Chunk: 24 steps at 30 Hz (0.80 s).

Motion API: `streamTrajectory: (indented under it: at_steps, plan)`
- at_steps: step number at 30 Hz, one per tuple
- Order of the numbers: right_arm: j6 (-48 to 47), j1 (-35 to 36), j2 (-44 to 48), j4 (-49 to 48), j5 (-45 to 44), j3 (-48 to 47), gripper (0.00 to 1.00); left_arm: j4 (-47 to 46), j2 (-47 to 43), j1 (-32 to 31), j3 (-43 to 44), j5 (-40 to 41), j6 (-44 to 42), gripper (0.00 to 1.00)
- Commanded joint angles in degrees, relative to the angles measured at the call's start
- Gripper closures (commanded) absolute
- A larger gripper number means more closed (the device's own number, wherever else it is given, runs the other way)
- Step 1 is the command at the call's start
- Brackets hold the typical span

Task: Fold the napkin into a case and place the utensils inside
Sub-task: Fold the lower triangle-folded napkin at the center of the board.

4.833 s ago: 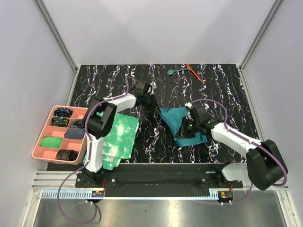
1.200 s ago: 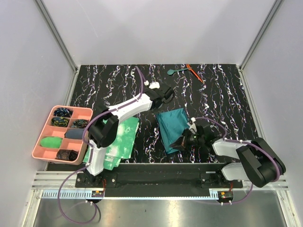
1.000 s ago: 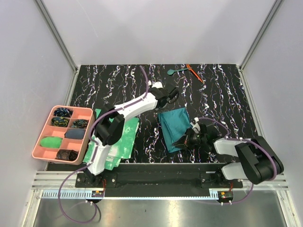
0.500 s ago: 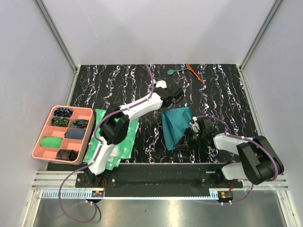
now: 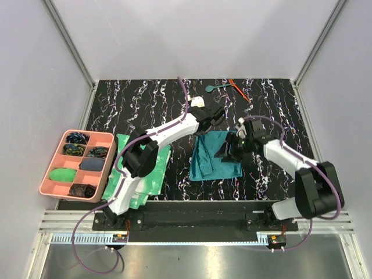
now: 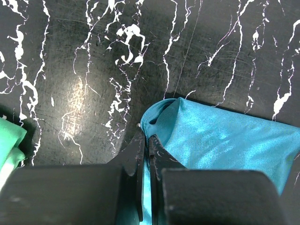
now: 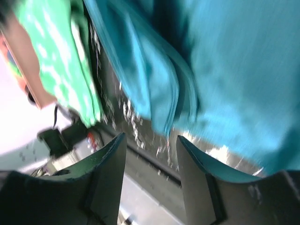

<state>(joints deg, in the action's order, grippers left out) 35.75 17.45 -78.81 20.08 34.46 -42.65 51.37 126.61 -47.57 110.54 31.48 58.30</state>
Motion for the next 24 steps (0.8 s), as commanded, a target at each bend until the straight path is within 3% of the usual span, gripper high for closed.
streamTrajectory:
  at_steps: [1,10,14,24]
  plan:
    - [-5.68,-2.33,-6.95,2.86,-4.13,-10.14,0.47,-2.33,0.22,0.11,1.52,0.77,-1.00,1.00]
    - [-10.61,-2.51,-25.94,1.37,-2.91,-28.70,0.94,-5.14,-1.62,0.02,-1.20,0.16,-1.88,1.00]
    - [-10.44,-2.51,-32.63,0.06,-0.89,-33.28,1.00,-5.67,-1.54,-0.07,-1.21,-0.11,-2.06,1.00]
    - [-10.17,-2.51,-40.81,-4.34,3.69,-37.06,1.00,-7.43,-1.19,0.02,-1.21,-1.95,-2.05,1.00]
